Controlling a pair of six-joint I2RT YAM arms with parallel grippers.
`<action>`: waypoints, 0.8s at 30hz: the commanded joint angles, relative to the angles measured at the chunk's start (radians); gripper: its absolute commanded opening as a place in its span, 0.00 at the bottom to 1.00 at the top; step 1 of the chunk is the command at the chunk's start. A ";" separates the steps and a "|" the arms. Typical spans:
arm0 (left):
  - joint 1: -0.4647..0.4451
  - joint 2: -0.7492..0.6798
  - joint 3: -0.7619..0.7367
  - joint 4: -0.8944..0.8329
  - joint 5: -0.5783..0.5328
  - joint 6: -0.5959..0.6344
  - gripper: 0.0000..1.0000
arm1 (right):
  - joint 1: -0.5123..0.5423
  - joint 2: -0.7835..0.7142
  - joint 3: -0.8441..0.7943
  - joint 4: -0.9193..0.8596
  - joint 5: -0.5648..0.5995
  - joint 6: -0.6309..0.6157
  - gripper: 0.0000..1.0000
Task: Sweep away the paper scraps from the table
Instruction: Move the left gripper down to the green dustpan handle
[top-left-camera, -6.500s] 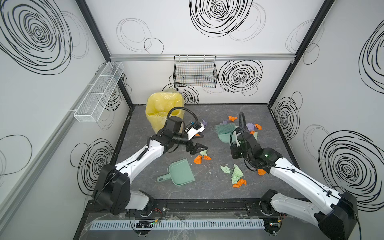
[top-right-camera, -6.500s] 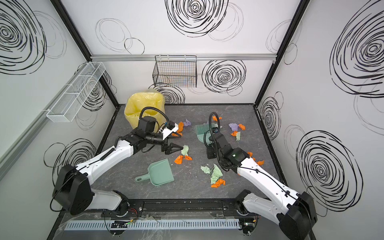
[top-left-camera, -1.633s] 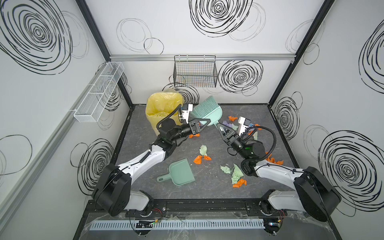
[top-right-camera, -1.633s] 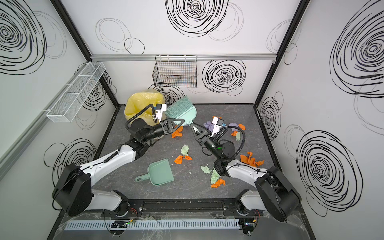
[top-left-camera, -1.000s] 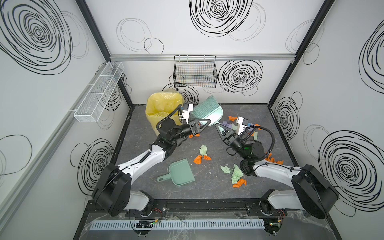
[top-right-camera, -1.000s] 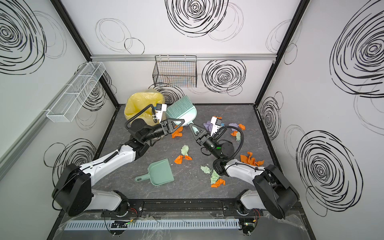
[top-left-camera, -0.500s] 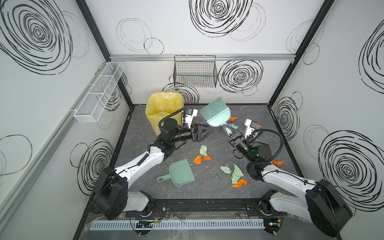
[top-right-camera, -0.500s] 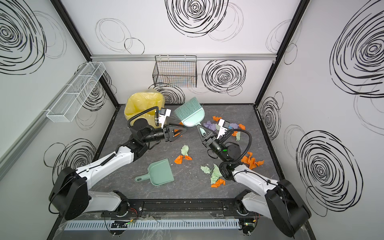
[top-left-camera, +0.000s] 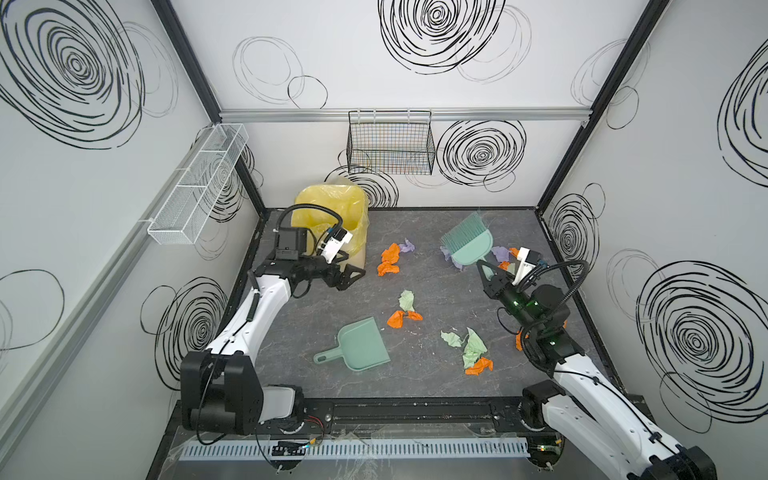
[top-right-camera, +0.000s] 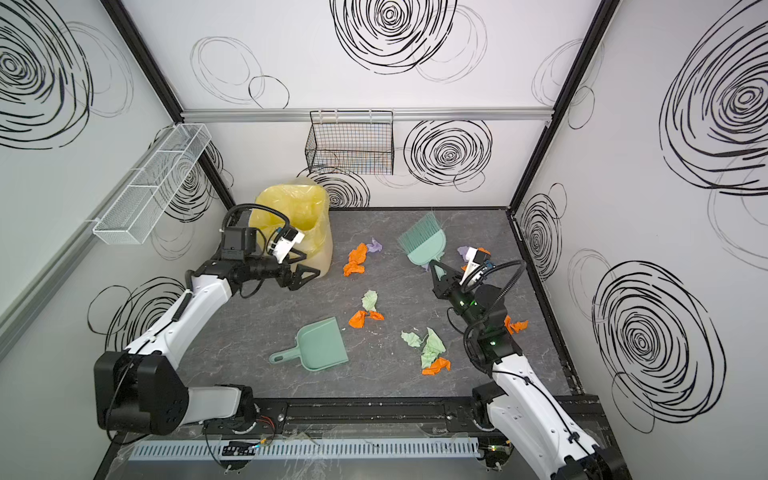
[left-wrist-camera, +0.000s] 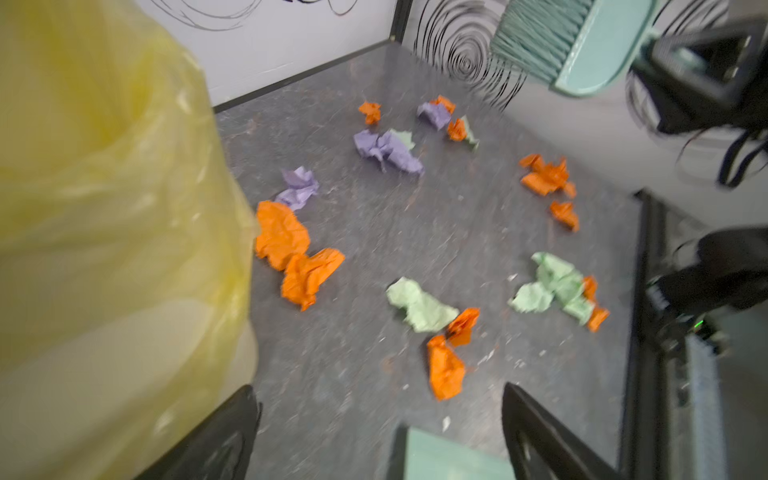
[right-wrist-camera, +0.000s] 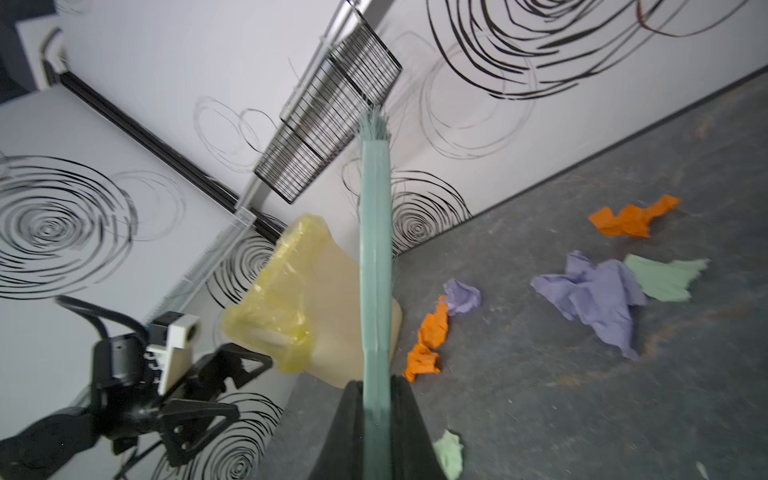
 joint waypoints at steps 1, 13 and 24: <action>0.078 -0.066 -0.043 -0.295 -0.138 0.525 0.98 | -0.011 -0.017 0.044 -0.198 -0.016 -0.105 0.00; 0.331 -0.452 -0.430 -0.502 -0.076 1.038 0.96 | -0.026 -0.010 -0.030 -0.158 -0.066 -0.109 0.00; 0.291 -0.574 -0.602 -0.447 -0.052 1.022 0.96 | -0.026 -0.006 -0.019 -0.168 -0.076 -0.120 0.00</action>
